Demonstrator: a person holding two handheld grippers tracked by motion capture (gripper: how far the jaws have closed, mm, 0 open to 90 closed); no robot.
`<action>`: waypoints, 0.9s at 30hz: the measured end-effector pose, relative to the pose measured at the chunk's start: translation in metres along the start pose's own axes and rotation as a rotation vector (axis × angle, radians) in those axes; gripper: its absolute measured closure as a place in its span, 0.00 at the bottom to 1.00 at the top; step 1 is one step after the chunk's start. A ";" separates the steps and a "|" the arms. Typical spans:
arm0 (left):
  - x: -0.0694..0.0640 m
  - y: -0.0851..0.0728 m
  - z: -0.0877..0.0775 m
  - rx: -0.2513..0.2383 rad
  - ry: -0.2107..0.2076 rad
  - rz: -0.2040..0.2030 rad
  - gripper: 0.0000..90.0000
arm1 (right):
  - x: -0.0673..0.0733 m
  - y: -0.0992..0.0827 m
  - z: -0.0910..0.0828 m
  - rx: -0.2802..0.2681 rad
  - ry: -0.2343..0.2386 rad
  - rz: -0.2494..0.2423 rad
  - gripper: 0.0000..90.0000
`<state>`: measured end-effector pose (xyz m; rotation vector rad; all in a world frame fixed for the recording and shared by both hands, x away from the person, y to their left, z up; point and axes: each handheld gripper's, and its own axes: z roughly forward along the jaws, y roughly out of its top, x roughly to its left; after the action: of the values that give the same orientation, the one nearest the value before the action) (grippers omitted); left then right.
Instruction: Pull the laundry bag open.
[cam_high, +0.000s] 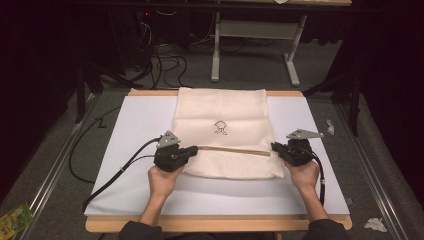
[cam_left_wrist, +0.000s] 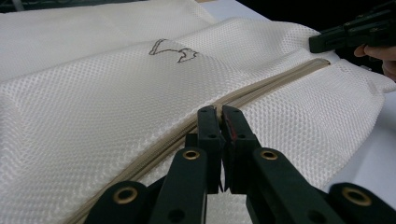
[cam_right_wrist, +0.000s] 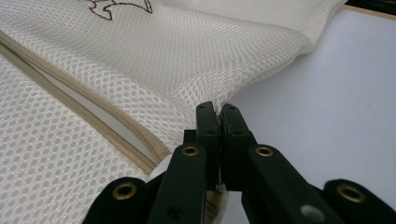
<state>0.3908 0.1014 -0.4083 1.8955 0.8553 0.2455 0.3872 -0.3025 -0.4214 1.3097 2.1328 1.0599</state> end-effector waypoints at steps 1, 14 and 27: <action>0.001 0.000 -0.001 -0.001 0.003 -0.002 0.97 | 0.000 0.000 0.001 0.000 0.000 -0.002 0.99; 0.004 0.002 -0.007 -0.005 0.017 -0.008 0.97 | -0.003 -0.002 0.000 0.006 -0.005 -0.002 0.99; 0.011 -0.002 -0.017 -0.021 0.033 -0.010 0.97 | -0.003 -0.001 -0.002 0.017 -0.016 -0.006 0.99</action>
<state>0.3889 0.1209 -0.4045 1.8717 0.8809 0.2792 0.3869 -0.3060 -0.4214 1.3151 2.1371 1.0271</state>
